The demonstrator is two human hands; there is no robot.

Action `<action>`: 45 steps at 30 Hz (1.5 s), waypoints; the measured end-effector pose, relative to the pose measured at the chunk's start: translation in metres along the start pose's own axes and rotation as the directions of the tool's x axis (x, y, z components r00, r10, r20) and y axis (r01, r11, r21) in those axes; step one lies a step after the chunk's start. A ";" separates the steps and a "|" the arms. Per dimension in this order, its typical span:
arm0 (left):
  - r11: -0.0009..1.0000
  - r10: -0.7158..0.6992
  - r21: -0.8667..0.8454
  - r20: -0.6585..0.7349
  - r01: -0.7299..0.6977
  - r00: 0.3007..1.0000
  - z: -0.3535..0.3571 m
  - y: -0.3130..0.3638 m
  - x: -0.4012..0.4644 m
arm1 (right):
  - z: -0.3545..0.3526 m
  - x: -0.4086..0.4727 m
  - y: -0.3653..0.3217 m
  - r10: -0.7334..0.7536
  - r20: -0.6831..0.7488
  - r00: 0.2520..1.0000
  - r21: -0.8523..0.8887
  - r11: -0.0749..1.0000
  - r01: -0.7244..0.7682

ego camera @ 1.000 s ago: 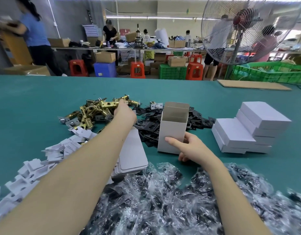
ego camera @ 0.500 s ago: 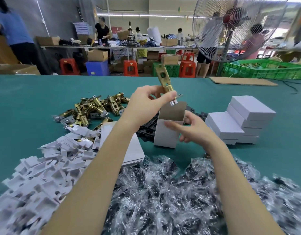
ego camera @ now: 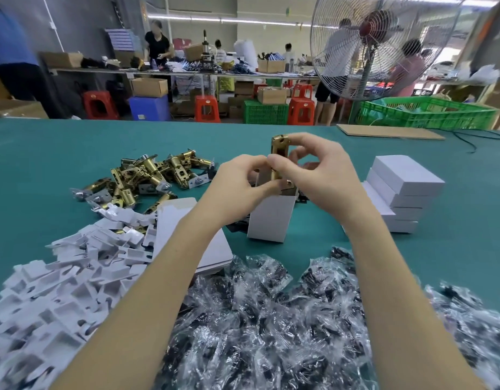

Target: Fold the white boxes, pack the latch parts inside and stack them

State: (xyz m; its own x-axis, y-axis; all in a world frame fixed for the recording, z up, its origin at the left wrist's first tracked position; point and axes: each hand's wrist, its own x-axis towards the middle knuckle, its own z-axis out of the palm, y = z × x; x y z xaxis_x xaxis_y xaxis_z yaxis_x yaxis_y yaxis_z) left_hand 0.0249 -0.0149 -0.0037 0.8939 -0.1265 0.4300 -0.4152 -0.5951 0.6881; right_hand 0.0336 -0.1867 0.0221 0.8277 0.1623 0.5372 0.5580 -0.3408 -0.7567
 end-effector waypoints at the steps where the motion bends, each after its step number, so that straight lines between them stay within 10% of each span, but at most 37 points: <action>1: 1.000 0.003 0.021 0.011 -0.004 1.000 0.000 -0.001 -0.002 | 0.003 0.000 0.000 -0.008 -0.012 1.000 -0.052 0.999 0.007; 25: 0.998 -0.038 -0.057 0.056 0.041 0.998 0.006 -0.014 -0.009 | 0.004 0.001 0.000 0.177 -0.275 0.945 -0.050 0.979 -0.198; 34: 0.999 -0.025 -0.039 0.090 0.029 0.996 0.003 -0.017 -0.009 | -0.006 0.002 -0.001 0.329 -0.303 0.894 0.266 0.930 -0.252; 45: 0.983 -0.113 -0.121 0.191 0.138 0.975 0.006 -0.025 -0.011 | 0.037 -0.005 -0.002 0.222 -0.064 0.973 -0.322 0.918 -0.231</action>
State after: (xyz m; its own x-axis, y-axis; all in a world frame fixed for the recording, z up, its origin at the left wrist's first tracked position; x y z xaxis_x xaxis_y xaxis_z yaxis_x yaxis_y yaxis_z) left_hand 0.0265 -0.0031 -0.0292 0.9508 -0.2076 0.2299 -0.3056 -0.5064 0.8064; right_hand 0.0306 -0.1520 0.0075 0.9253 0.0230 0.3785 0.3019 -0.6486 -0.6987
